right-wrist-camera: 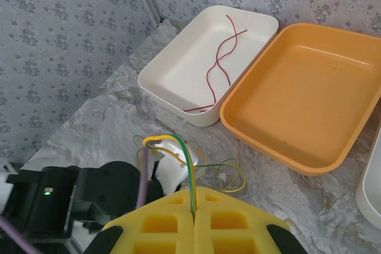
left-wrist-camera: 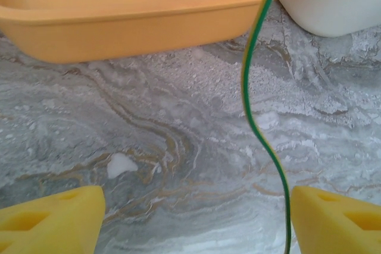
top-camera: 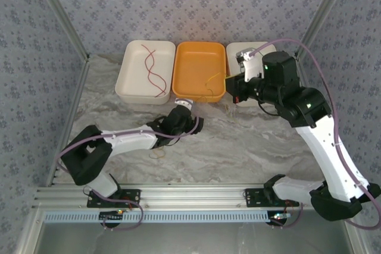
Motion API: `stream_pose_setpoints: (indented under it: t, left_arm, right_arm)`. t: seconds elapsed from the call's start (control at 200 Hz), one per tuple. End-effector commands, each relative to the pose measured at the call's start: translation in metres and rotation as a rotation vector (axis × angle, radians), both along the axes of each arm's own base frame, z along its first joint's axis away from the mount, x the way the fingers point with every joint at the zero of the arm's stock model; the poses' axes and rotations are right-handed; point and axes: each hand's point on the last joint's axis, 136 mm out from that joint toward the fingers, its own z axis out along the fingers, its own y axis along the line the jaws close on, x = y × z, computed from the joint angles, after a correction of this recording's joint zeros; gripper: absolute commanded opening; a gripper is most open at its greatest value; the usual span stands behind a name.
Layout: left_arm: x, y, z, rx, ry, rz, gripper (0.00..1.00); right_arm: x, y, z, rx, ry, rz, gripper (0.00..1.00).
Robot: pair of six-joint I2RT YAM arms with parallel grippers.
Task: Untangle the cables
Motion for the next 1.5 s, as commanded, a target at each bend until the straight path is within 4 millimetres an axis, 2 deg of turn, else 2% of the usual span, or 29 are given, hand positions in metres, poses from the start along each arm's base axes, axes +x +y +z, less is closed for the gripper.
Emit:
stream_pose_setpoints:
  t: [0.0,0.045,0.115,0.15,0.18,0.28,0.34,0.49,0.56,0.635,0.774,0.894,0.959,1.029,1.159,1.269,1.364,1.494]
  left_arm:
    - [0.016,-0.017,0.027,-0.064,-0.077,0.021,0.73]
    - [0.021,-0.012,0.027,-0.048,-0.089,0.053,0.61]
    - [0.029,-0.003,0.034,-0.035,-0.124,0.091,0.23]
    - [0.033,0.004,0.040,-0.026,-0.145,0.117,0.08]
    - [0.035,0.012,0.047,-0.017,-0.164,0.139,0.00]
    - [0.045,0.051,0.075,-0.013,-0.211,0.227,0.00]
    - [0.052,0.082,0.095,-0.021,-0.234,0.280,0.00]
    - [0.063,0.166,0.167,-0.030,-0.328,0.408,0.00]
    - [0.064,0.196,0.198,-0.035,-0.368,0.437,0.00]
    - [0.063,0.217,0.228,-0.035,-0.407,0.444,0.00]
    - [0.055,0.234,0.277,-0.027,-0.502,0.432,0.00]
    - [0.049,0.255,0.315,-0.058,-0.560,0.480,0.00]
    - [0.047,0.257,0.330,-0.090,-0.572,0.474,0.00]
    - [0.051,0.247,0.335,-0.132,-0.552,0.430,0.00]
    - [0.065,0.226,0.323,-0.246,-0.455,0.385,0.00]
    - [0.081,0.205,0.311,-0.357,-0.379,0.358,0.00]
    - [0.098,0.186,0.318,-0.463,-0.388,0.326,0.00]
    - [0.134,0.165,0.322,-0.548,-0.387,0.305,0.00]
  right_arm:
    - [-0.019,-0.003,0.007,0.041,0.005,0.024,0.00]
    - [-0.021,-0.005,0.007,0.044,0.004,0.022,0.00]
    - [-0.024,-0.008,0.003,0.034,0.010,0.014,0.00]
    - [-0.025,-0.011,-0.001,0.023,0.012,0.009,0.00]
    - [-0.026,-0.013,-0.004,0.012,0.013,0.002,0.00]
    - [-0.025,-0.023,-0.022,-0.055,0.023,-0.022,0.00]
    - [-0.021,-0.029,-0.036,-0.114,0.028,-0.046,0.00]
    - [-0.007,-0.045,-0.075,-0.290,0.052,-0.107,0.00]
    - [-0.001,-0.050,-0.091,-0.364,0.065,-0.125,0.00]
    - [0.002,-0.049,-0.106,-0.421,0.075,-0.120,0.00]
    - [0.001,-0.038,-0.130,-0.515,0.100,-0.066,0.00]
    - [0.001,-0.039,-0.149,-0.615,0.125,-0.064,0.00]
    - [0.002,-0.039,-0.149,-0.601,0.124,-0.078,0.00]
    - [0.004,-0.031,-0.138,-0.517,0.110,-0.077,0.00]
    - [0.024,-0.007,-0.088,-0.237,0.064,-0.046,0.00]
    - [0.058,0.006,-0.043,-0.023,0.032,-0.016,0.00]
    - [0.093,0.009,-0.025,0.061,0.038,-0.030,0.00]
    - [0.142,0.016,-0.010,0.187,0.018,-0.045,0.00]
